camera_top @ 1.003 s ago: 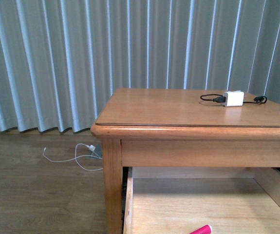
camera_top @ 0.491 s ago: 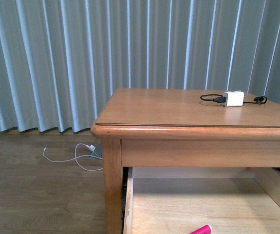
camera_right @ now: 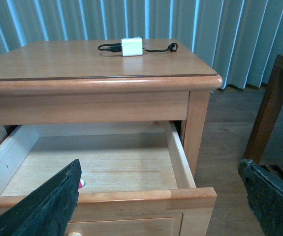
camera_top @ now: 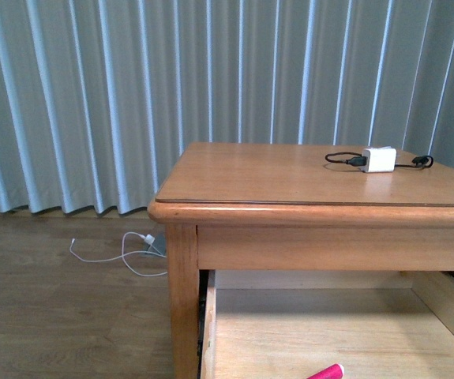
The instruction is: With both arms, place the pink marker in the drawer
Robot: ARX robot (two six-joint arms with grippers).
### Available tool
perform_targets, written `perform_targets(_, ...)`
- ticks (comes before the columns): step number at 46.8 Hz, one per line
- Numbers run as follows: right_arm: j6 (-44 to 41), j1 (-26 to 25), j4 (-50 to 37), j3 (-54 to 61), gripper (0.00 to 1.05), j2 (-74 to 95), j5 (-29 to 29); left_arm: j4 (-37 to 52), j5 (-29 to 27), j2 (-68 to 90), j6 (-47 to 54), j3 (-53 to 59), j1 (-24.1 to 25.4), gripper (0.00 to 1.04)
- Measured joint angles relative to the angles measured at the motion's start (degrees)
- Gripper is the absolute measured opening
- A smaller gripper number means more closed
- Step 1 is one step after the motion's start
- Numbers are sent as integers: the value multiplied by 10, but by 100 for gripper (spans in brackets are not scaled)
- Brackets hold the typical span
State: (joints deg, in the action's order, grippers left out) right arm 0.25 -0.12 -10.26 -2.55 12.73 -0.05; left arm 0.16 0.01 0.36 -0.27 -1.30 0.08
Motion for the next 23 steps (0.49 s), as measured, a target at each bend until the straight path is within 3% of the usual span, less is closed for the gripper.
perform_targets(10, 0, 0, 0, 0, 96, 0, 0, 0, 0, -1, 0, 0, 0, 5)
perform_targets(15, -31, -6, 82, -14, 96, 27, -60, 0, 0, -1, 0, 0, 0, 25)
perform_targets(23, -27, 34, 172, -59, 96, 181, -80, 0, 0, -1, 0, 0, 0, 63)
